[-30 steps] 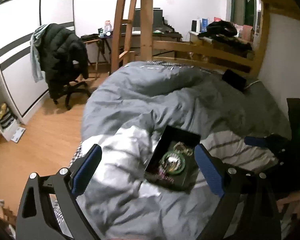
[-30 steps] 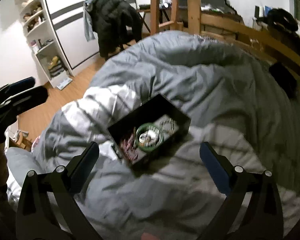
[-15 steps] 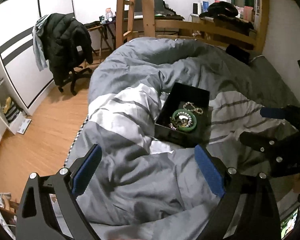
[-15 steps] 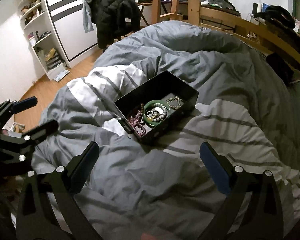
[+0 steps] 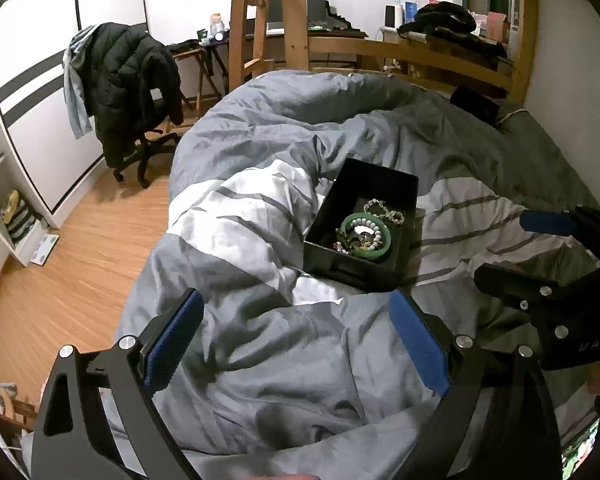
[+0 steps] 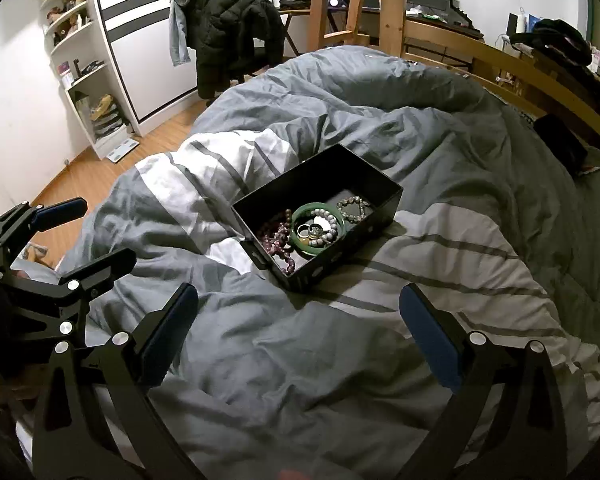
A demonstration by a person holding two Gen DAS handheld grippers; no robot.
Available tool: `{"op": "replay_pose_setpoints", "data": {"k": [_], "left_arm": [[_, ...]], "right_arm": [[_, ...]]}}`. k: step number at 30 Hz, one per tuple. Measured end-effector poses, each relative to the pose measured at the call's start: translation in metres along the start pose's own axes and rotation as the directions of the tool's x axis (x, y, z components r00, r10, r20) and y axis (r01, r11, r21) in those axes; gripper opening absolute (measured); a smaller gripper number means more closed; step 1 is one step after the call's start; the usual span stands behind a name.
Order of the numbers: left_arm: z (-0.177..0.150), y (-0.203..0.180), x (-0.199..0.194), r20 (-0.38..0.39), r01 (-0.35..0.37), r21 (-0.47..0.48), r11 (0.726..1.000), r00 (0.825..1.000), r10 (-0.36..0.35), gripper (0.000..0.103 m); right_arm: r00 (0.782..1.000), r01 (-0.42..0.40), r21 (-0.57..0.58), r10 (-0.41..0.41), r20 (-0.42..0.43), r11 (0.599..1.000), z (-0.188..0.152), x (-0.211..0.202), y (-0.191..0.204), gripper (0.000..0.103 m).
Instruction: Organize jewelry
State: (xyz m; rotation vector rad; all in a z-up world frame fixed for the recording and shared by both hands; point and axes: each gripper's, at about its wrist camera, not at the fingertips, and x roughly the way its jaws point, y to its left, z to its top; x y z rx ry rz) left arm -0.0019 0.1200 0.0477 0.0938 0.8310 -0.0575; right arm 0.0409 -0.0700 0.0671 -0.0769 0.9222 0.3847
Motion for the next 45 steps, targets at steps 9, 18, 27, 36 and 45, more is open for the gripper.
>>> {"op": "replay_pose_setpoints", "data": {"k": [9,18,27,36,45], "left_arm": [[-0.002,-0.003,0.001,-0.002,0.007,0.009,1.000,1.000,-0.007,0.092],[-0.004,-0.004,0.004,-0.015,0.015,0.011,1.000,1.000,-0.015,0.092],[-0.005,-0.009,0.007,-0.026,0.017,0.022,1.000,1.000,-0.017,0.092],[-0.007,-0.012,0.007,-0.024,0.029,0.036,0.999,0.999,-0.028,0.092],[-0.008,-0.013,0.008,-0.029,0.028,0.039,0.999,0.999,-0.027,0.092]], "right_arm": [[1.000,0.006,-0.002,-0.006,0.011,1.000,0.000,-0.002,-0.002,0.099],[1.000,0.009,-0.004,-0.009,0.012,1.000,0.000,-0.002,-0.002,0.099],[1.000,0.011,-0.007,-0.011,0.010,1.000,-0.002,-0.001,-0.001,0.099],[1.000,0.012,-0.004,-0.012,0.013,1.000,-0.002,-0.001,-0.001,0.099],[1.000,0.015,-0.003,-0.015,0.012,1.000,-0.002,-0.001,-0.001,0.099]]}}
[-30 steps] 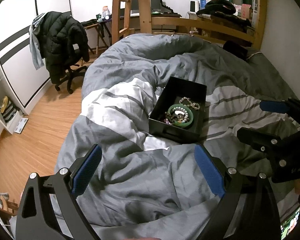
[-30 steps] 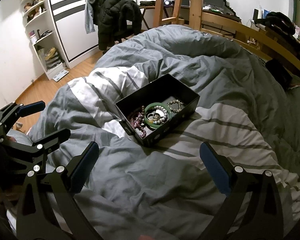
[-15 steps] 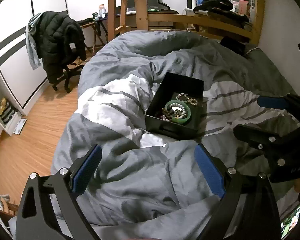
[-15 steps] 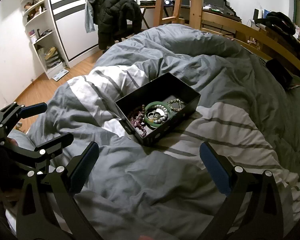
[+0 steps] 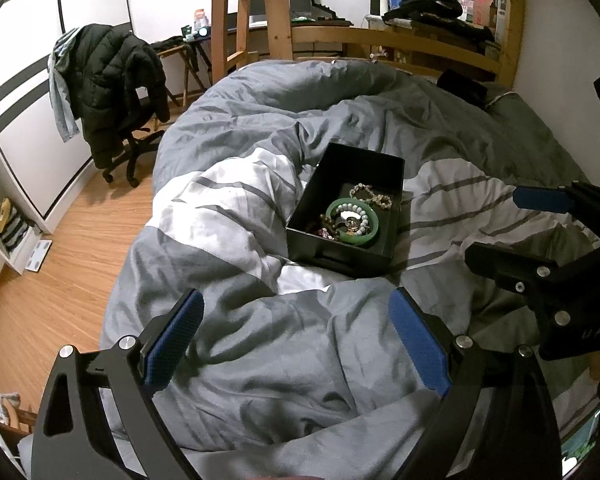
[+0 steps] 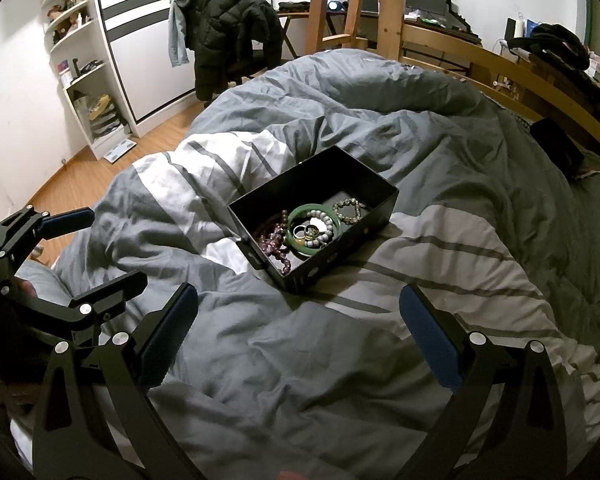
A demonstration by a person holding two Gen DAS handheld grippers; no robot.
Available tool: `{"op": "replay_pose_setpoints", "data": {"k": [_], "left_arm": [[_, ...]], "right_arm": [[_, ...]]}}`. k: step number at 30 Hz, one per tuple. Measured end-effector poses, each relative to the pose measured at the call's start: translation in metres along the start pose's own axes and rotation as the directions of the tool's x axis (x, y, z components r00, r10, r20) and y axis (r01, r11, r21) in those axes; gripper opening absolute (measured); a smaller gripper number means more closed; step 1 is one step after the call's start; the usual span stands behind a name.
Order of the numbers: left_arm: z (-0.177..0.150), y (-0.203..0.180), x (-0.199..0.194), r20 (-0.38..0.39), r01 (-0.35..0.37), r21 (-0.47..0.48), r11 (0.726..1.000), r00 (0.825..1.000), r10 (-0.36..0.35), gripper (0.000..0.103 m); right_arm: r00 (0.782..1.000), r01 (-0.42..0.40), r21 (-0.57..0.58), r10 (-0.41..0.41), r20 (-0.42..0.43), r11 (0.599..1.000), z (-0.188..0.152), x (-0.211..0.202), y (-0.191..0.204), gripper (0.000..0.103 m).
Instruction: Organize jewelry
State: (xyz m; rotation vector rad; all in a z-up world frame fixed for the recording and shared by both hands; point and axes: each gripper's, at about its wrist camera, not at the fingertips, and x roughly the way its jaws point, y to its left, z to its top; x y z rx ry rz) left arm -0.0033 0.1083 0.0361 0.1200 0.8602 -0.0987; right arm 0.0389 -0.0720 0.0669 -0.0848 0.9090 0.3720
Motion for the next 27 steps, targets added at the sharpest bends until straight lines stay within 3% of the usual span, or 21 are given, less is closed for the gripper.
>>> {"op": "replay_pose_setpoints", "data": {"k": [27], "left_arm": [[-0.0018,-0.0009,0.0004,-0.006,0.002,0.002,1.000,1.000,-0.002,0.092]], "right_arm": [[1.000,0.004,-0.003,-0.004,-0.006,1.000,-0.0014,-0.0007,-0.0022,0.099]]}}
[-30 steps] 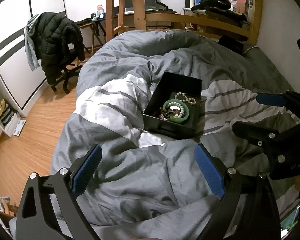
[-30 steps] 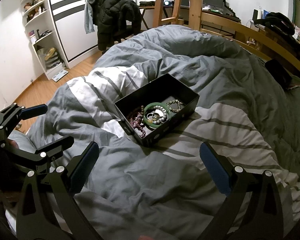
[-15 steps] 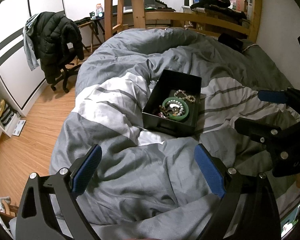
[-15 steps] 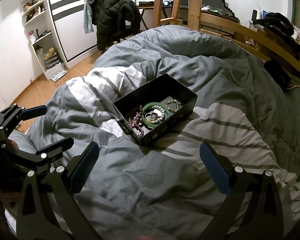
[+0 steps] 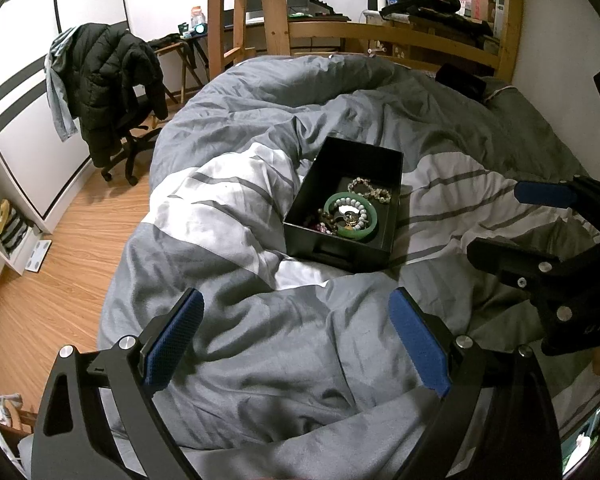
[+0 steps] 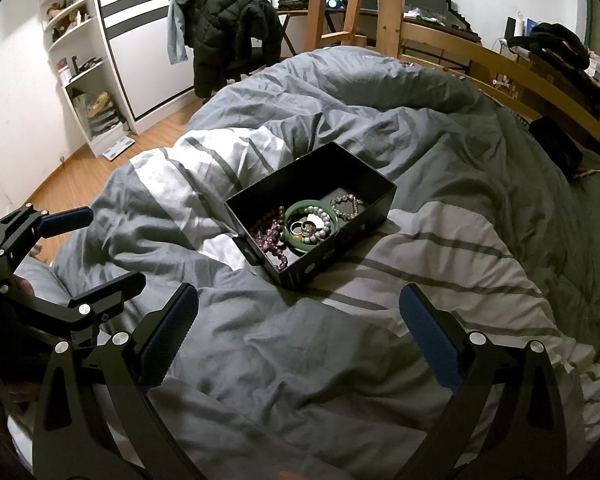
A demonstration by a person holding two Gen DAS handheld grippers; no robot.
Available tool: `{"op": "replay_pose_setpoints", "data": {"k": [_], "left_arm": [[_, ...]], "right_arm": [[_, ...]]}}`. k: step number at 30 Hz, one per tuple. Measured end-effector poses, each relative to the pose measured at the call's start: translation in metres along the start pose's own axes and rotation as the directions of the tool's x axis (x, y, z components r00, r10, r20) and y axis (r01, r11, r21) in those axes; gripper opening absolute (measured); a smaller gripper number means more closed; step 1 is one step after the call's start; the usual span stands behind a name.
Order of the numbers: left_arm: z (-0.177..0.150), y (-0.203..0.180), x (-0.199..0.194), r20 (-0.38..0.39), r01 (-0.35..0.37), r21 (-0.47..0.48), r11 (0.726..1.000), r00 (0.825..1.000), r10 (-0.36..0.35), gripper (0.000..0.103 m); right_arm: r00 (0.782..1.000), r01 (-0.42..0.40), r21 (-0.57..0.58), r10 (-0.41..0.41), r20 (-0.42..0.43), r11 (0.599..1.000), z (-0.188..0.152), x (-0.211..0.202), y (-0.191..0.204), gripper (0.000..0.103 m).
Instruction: Organize jewelry
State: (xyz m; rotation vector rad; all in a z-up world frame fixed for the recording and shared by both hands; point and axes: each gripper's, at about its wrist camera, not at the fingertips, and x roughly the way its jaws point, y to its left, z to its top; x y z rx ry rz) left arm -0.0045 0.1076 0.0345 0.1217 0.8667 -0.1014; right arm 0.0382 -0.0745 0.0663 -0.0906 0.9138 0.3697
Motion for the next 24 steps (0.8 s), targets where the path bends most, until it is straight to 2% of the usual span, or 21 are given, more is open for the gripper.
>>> {"op": "replay_pose_setpoints", "data": {"k": [24], "left_arm": [[-0.006,-0.001,0.003,-0.013,0.003,0.021,1.000,1.000,-0.003,0.092]], "right_arm": [[1.000,0.011,-0.001,-0.011,-0.005,1.000,-0.004,0.006,-0.001,0.099]]}}
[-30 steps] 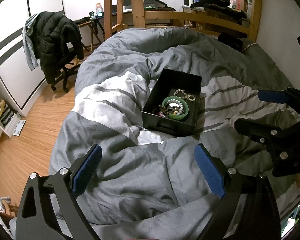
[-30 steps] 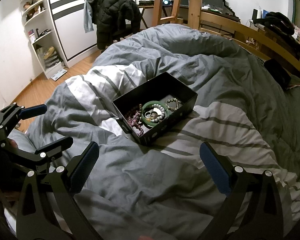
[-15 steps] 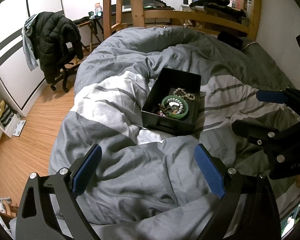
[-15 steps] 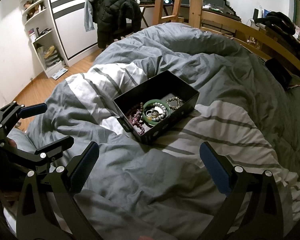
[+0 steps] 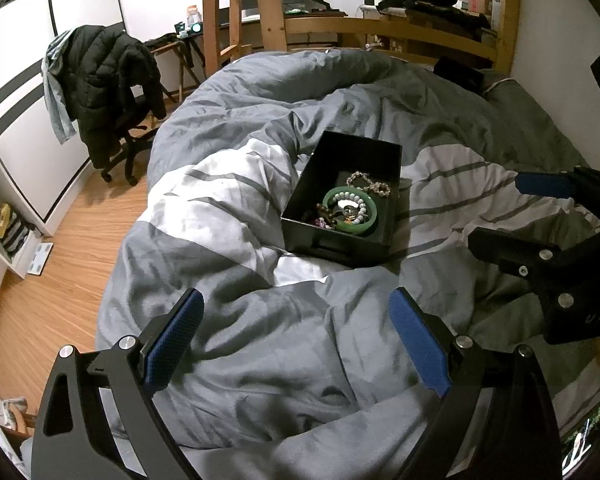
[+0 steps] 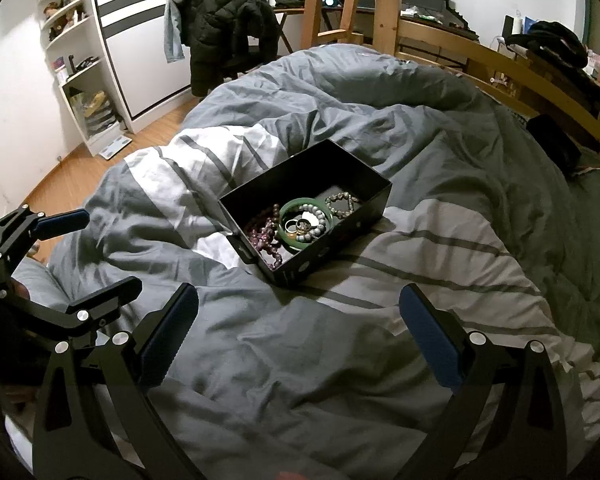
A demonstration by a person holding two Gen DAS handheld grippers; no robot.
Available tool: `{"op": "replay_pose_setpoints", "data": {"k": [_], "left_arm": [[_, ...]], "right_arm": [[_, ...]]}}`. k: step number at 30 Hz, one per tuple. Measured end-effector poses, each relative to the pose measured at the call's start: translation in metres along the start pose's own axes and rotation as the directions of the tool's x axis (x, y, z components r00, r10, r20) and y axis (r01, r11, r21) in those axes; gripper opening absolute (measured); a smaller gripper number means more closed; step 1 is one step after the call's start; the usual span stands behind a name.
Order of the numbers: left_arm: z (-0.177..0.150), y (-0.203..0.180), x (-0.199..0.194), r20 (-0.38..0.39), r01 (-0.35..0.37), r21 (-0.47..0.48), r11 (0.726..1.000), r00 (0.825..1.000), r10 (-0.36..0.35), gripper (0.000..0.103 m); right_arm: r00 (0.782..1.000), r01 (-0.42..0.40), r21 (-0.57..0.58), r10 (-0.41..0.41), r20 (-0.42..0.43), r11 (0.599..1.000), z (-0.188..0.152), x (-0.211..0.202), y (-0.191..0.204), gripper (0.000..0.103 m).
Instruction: Organize jewelry
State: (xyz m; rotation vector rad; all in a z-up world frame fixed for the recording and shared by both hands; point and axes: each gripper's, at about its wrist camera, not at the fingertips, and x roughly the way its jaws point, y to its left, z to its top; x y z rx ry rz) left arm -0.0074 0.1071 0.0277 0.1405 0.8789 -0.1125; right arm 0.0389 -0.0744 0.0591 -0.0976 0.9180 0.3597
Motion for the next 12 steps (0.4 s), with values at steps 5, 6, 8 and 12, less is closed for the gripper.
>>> {"op": "replay_pose_setpoints", "data": {"k": [5,6,8,12], "left_arm": [[-0.0005,0.0000,0.0002,-0.007,0.003,0.005,1.000,1.000,-0.003,0.092],[0.0004,0.0001,0.0008,-0.009,0.002,0.007,1.000,1.000,-0.002,0.092],[0.0014,0.0009,0.0006,-0.011,0.005,0.011,1.000,1.000,-0.004,0.092],[0.0012,0.0006,0.0001,-0.012,0.004,0.011,1.000,1.000,-0.004,0.092]], "right_arm": [[1.000,0.001,0.000,-0.001,0.001,1.000,0.0002,-0.0002,-0.0003,0.099],[1.000,0.001,0.000,-0.001,0.000,1.000,-0.0003,-0.0001,-0.0007,0.099],[1.000,0.002,0.001,-0.002,0.001,1.000,0.0000,-0.0002,-0.0006,0.099],[1.000,0.003,0.000,-0.003,0.001,1.000,-0.0004,-0.0001,-0.0010,0.099]]}}
